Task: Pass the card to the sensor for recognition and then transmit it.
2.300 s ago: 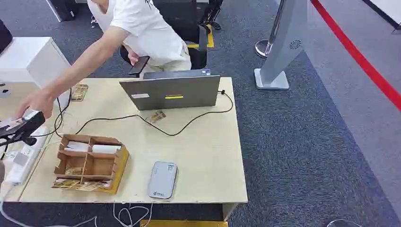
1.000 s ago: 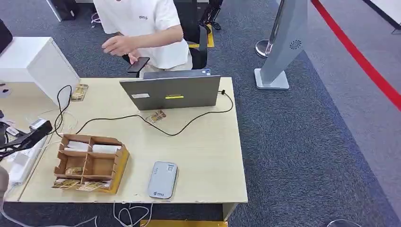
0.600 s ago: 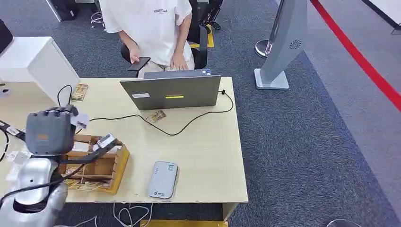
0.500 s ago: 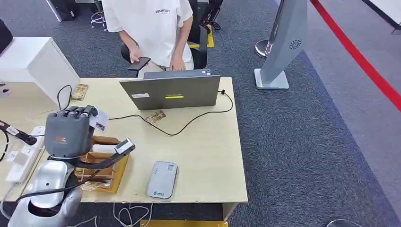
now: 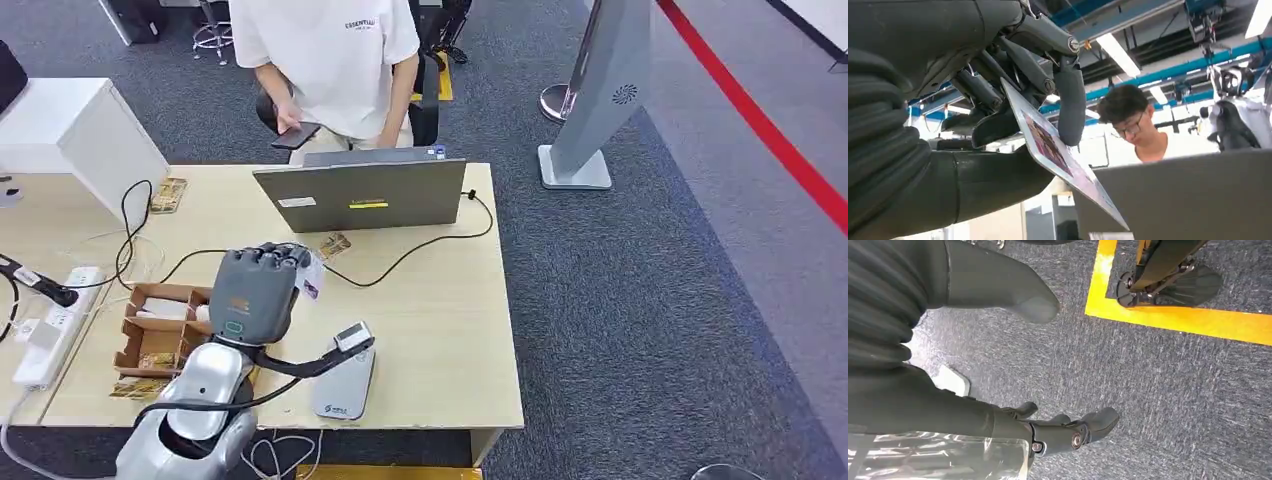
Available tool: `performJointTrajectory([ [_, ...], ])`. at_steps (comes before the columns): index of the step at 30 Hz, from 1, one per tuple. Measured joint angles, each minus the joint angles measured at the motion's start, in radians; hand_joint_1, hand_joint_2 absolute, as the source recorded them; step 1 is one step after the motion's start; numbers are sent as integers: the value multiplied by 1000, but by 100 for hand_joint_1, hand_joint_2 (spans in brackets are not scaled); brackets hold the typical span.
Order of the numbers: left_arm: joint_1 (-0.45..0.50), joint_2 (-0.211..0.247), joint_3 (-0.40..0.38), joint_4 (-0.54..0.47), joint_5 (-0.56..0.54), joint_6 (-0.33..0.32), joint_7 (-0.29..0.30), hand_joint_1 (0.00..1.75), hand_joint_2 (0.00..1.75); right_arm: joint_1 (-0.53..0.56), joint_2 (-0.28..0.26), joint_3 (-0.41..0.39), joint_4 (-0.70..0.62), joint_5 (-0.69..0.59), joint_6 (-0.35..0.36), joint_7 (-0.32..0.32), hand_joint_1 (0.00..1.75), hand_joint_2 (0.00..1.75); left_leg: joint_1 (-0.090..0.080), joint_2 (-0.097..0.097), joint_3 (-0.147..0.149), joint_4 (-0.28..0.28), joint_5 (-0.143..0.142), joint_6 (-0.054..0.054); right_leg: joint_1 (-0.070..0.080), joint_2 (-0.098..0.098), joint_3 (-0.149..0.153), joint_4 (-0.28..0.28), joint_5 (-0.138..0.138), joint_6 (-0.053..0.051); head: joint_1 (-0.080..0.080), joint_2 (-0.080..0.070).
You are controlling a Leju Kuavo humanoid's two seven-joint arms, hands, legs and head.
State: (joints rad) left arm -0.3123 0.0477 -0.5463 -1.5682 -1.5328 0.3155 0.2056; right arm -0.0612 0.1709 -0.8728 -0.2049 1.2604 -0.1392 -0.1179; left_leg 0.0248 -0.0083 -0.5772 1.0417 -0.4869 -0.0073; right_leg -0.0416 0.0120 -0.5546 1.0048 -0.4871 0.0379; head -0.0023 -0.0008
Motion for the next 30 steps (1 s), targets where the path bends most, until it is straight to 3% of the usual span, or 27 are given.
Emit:
performJointTrajectory([
  [21, 51, -43, 0, 89, 1, 10, -10, 175, 175, 4, 0, 0, 0, 5, 0, -1, 0, 175, 0, 0, -1, 0, 0, 1, 0, 0, 0, 0, 0, 0, 0, 0],
  [30, 85, -55, 1, 113, 6, -119, 6, 175, 175, 4, 0, 0, 0, 20, 0, 8, 0, 175, 0, 0, -1, 0, 0, 1, 0, 0, 0, 0, 0, 0, 0, 0],
])
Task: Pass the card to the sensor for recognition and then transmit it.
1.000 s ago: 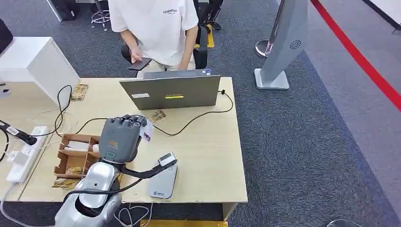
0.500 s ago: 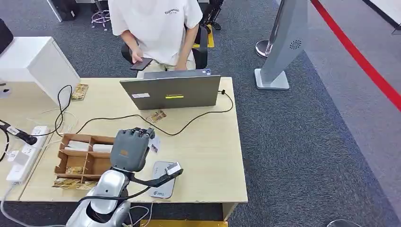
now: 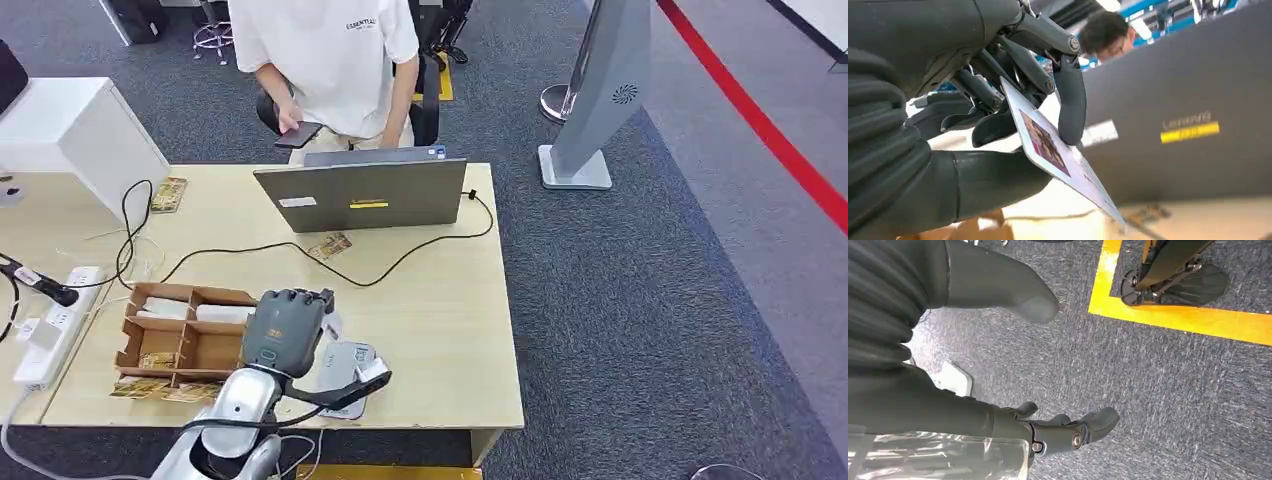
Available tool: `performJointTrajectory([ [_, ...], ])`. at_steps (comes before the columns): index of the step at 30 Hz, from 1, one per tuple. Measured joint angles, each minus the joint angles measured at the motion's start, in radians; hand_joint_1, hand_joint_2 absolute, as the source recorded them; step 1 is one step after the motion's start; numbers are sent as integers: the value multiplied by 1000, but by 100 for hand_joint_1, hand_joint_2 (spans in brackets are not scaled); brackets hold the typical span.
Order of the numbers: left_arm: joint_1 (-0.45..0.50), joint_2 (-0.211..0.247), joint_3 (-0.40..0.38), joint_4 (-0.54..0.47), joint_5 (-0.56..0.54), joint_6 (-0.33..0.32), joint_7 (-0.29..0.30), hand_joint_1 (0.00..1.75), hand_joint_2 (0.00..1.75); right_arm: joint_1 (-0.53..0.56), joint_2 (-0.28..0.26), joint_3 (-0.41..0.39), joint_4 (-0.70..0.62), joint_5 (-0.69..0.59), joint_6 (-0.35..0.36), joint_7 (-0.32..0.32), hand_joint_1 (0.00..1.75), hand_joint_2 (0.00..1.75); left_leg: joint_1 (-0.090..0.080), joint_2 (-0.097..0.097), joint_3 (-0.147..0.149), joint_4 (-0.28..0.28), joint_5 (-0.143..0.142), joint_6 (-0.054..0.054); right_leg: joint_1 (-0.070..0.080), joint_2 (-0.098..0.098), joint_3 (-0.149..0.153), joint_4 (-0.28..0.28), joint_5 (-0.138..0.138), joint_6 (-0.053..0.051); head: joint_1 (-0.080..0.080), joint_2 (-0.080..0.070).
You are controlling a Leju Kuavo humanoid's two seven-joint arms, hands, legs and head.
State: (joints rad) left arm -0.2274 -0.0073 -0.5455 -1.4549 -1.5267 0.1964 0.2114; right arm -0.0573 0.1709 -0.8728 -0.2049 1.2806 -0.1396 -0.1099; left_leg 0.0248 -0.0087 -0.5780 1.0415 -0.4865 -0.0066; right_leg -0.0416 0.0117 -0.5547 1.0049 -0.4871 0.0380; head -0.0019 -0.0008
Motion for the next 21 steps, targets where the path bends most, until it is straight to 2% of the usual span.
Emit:
performJointTrajectory([
  [10, 3, -17, 8, 55, 3, -82, 61, 175, 175, 0, 0, 0, 0, 13, -3, 10, 0, 175, 0, 0, 0, 0, 0, 0, 0, 0, 0, 0, 0, 0, 0, 0],
  [21, 0, -24, 17, 85, 4, -108, 73, 175, 175, 0, 0, 0, 0, 20, -3, 13, 0, 175, 0, 0, 0, 0, 0, 0, 0, 0, 0, 0, 0, 0, 0, 0],
])
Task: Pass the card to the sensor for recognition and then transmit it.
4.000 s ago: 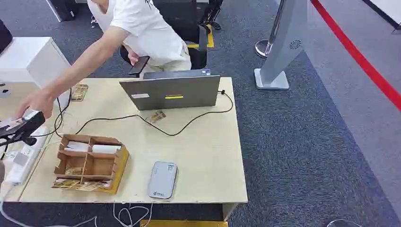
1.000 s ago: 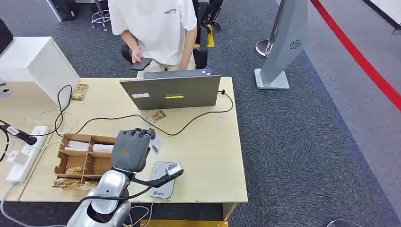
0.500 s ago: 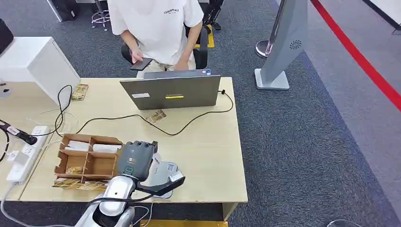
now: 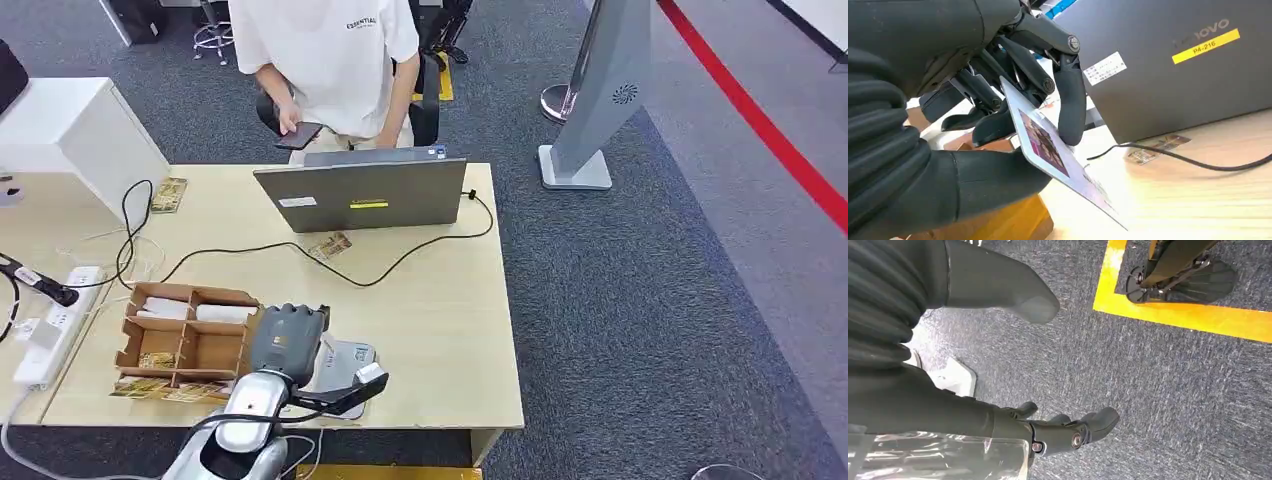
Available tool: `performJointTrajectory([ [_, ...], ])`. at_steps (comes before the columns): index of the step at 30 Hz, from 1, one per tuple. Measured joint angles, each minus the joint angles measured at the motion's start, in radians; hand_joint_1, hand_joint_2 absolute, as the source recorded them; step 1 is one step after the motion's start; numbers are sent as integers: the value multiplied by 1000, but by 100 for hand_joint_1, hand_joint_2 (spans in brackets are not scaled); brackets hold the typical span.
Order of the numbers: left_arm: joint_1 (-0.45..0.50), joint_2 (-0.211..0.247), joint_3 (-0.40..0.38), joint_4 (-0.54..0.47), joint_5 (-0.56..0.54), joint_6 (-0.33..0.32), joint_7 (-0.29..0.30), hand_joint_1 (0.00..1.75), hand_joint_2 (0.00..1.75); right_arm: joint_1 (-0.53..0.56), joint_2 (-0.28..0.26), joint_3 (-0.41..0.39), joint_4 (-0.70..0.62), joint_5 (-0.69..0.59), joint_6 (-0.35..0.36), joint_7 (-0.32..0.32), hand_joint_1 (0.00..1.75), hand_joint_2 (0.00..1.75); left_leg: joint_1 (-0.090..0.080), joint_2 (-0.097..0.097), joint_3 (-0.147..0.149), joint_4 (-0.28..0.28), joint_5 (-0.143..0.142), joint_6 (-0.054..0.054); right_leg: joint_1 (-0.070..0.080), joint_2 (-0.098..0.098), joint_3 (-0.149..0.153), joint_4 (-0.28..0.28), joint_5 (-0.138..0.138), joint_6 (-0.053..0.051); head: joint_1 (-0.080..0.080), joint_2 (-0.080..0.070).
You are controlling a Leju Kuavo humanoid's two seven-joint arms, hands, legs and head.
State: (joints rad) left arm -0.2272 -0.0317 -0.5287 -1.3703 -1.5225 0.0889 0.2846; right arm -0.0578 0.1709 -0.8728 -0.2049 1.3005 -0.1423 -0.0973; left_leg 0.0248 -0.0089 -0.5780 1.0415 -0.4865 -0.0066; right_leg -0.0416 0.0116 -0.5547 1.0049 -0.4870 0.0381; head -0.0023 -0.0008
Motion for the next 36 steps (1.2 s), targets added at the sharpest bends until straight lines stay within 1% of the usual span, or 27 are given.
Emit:
performJointTrajectory([
  [6, -4, -5, 13, 28, 26, -52, -1, 175, 175, 0, 0, 0, 0, 10, 0, 3, 0, 175, 0, 0, 0, 0, 0, 0, 0, 0, 0, 0, 0, 0, 0, 0],
  [12, -6, -8, 14, 50, 32, -61, -2, 175, 175, -1, 0, 0, 0, 12, 0, 6, 0, 175, 0, 0, 0, 0, 0, 0, 0, 0, 0, 0, 0, 0, 0, 0],
  [16, -13, -8, 15, 66, 55, -91, -8, 175, 175, -1, 0, 0, 0, 16, 1, 10, 0, 175, 0, 0, 0, 0, 0, 0, 0, 0, 0, 0, 0, 0, 0, 0],
  [21, -23, -8, 16, 88, 67, -100, -14, 175, 175, -1, 0, 0, 0, 19, 2, 11, 0, 175, 0, 0, 0, 0, 0, 0, 0, 0, 1, 0, 0, 0, 0, 0],
  [23, -24, -8, 16, 91, 68, -96, -14, 175, 175, -1, 0, 0, 0, 19, 2, 11, 0, 175, 0, 0, 0, 0, 1, 0, 0, 0, 1, 0, 0, 0, 0, 0],
  [28, -30, -6, 16, 80, 39, -56, -2, 175, 175, -1, 0, 0, 0, 18, 1, 9, 0, 175, 0, 0, 0, 0, 1, 1, 0, 0, 1, 0, 0, 0, 0, 0],
  [32, -72, 10, 27, 17, 10, -13, 5, 175, 175, 0, 0, 0, 0, 19, 1, 1, 0, 175, 0, -1, 0, 0, 1, 1, 0, -1, 1, 0, 1, 1, 0, 0],
  [36, -108, 24, 49, -39, 4, -8, 0, 175, 175, 1, 0, 0, 0, 23, 0, -5, 0, 175, 0, -1, 0, 0, 2, 0, 0, -1, 1, 0, 1, 1, 0, 0],
])
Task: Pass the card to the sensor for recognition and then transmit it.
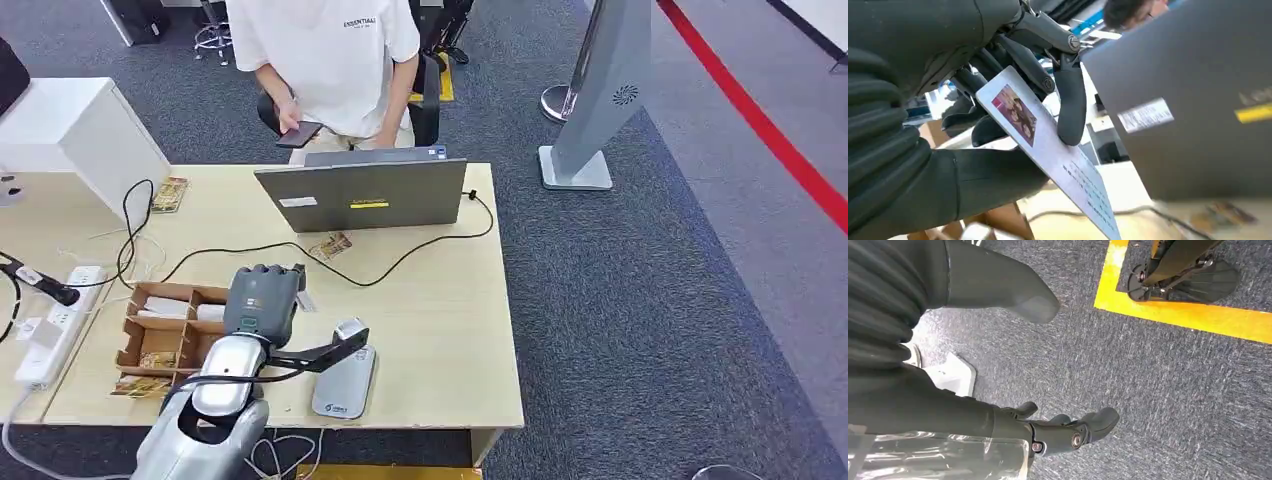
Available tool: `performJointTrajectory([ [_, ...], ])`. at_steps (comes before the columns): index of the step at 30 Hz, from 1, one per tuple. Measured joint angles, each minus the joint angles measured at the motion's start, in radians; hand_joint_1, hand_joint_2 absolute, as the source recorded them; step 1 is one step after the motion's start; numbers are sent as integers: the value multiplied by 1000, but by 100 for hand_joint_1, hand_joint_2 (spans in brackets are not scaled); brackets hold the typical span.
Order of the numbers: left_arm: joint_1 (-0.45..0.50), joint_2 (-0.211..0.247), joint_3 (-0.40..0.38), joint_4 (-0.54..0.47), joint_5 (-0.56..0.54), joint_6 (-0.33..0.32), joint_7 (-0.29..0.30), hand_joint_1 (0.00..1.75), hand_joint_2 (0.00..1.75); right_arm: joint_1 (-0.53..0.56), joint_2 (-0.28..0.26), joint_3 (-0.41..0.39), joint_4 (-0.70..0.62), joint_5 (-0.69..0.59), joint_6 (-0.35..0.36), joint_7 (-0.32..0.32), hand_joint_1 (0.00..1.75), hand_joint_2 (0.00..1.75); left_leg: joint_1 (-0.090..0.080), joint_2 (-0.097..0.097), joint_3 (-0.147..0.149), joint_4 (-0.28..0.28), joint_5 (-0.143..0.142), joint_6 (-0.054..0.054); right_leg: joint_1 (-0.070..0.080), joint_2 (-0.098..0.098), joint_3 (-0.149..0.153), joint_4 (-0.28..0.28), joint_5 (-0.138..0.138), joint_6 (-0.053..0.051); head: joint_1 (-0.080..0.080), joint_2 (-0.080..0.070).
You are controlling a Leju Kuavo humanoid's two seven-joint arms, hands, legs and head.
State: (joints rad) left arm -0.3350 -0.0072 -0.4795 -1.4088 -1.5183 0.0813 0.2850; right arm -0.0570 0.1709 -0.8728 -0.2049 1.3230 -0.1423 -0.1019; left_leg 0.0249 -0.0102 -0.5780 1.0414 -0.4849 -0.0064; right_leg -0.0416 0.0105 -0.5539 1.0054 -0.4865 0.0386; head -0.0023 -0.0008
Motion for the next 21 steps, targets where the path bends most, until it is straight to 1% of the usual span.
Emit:
performJointTrajectory([
  [2, -3, 8, 4, -20, -9, 16, -2, 175, 175, 0, 0, 0, 0, 2, 0, -2, 0, 175, 0, 0, 0, 0, 0, 0, 0, 0, 0, 0, 0, 0, 0, 0],
  [5, -19, 27, 15, -50, -13, 65, -13, 175, 175, 0, 1, 0, 0, 8, 0, -3, 0, 175, 0, 0, 0, 0, 0, 0, 0, 0, 0, 0, 0, 0, 0, 0],
  [7, -52, 57, 18, -71, -14, 99, -3, 175, 175, 0, 2, 0, 0, 13, 0, -3, 0, 175, 0, 0, 0, 0, 0, 0, 0, 0, 0, 0, 0, 0, 0, 0],
  [8, -72, 79, 18, -75, -14, 111, 16, 175, 175, 0, 2, 0, 0, 15, 1, -5, 0, 175, 0, 0, 0, 0, 1, 0, 0, 0, 0, 1, 0, 0, 0, 0],
  [9, -102, 109, 22, -74, -14, 121, 32, 175, 175, 0, 2, 0, 0, 18, 2, -5, 0, 175, 0, 0, 0, 0, 1, -1, 0, 0, -1, 1, 0, 0, 0, 0],
  [11, -151, 152, 41, -69, -14, 138, 50, 175, 175, 0, 2, 1, 0, 23, 3, -7, 0, 175, 0, 0, 0, 0, 1, -2, 0, 0, -2, 2, 0, 0, 0, 0],
  [13, -208, 201, 65, -37, -14, 174, 47, 175, 175, 0, 2, 1, 0, 28, 5, -8, 0, 175, 0, 0, 0, 0, 2, -2, 0, 0, -2, 3, 0, -1, 0, 0],
  [15, -258, 256, 77, 12, -14, 207, 73, 175, 175, 0, 2, 2, 1, 30, 8, -8, 0, 175, 0, 1, 0, 0, 3, -2, 0, 1, -2, 4, 1, -2, 1, 0],
  [17, -289, 300, 97, 67, -14, 251, 68, 175, 175, 0, 2, 2, 2, 31, 11, -8, 0, 175, 0, 1, 0, 0, 3, -3, 0, 2, -4, 5, 2, -3, 0, 0],
  [19, -309, 325, 121, 113, -14, 272, 60, 175, 175, 1, 2, 2, 2, 31, 14, -8, 0, 175, 0, 1, -1, 0, 4, -4, 0, 2, -5, 5, 2, -3, 0, 0],
  [21, -318, 347, 128, 143, -14, 276, 57, 175, 175, 0, 2, 2, 4, 31, 14, -8, 0, 175, 0, 1, -1, -1, 4, -3, 0, 1, -4, 5, 2, -3, 0, 0],
])
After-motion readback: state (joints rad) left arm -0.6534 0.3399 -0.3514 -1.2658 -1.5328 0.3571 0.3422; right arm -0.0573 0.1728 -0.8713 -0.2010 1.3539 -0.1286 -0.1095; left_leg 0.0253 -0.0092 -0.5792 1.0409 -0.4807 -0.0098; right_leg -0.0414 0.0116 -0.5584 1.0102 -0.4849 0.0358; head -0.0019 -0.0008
